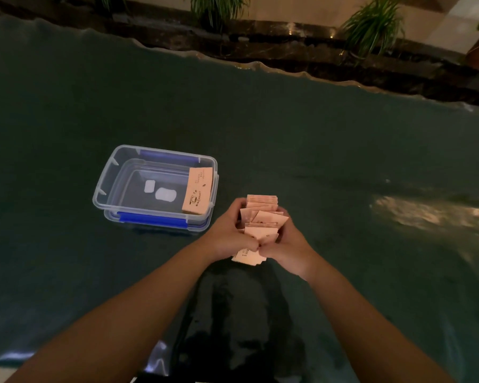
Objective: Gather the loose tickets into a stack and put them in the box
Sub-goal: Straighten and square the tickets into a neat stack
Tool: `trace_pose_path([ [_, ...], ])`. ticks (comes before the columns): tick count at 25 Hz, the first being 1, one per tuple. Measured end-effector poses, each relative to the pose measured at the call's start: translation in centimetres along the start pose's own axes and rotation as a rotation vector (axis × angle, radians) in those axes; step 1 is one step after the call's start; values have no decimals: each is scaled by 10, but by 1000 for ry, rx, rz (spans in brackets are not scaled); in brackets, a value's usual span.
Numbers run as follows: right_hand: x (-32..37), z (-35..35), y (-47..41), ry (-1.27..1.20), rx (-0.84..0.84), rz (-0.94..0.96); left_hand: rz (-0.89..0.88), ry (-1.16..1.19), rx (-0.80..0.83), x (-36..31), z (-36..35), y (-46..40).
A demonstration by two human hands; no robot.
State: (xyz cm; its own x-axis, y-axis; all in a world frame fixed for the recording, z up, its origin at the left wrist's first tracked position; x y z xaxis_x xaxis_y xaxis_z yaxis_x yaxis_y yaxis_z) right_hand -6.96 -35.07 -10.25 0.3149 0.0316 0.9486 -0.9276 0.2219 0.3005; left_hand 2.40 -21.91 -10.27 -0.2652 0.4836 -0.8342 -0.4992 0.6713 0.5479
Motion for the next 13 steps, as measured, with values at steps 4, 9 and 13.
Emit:
trace_pose_path([
  [4,-3,-5,-5,103,-41,78,-94,-111,-38,4,1,5],
  [9,-14,-13,2,186,-73,70,-95,-105,-26,31,-4,1],
  [13,-22,-18,5,235,0,49,-16,-93,-5,52,-10,-6],
])
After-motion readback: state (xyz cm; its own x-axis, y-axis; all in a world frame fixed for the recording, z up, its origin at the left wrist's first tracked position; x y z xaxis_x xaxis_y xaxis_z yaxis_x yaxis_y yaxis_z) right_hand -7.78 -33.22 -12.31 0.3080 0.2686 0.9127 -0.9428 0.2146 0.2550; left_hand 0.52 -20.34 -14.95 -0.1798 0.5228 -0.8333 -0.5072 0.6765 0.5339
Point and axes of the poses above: each hand's wrist, its own y-axis away from the middle knuckle, its own z-axis out of the back of the hand, x = y × z, the point moved 5 cm from there along -y, towards the middle knuckle, and after that the axes turned 10 degrees about z, right-handed, at the moved point
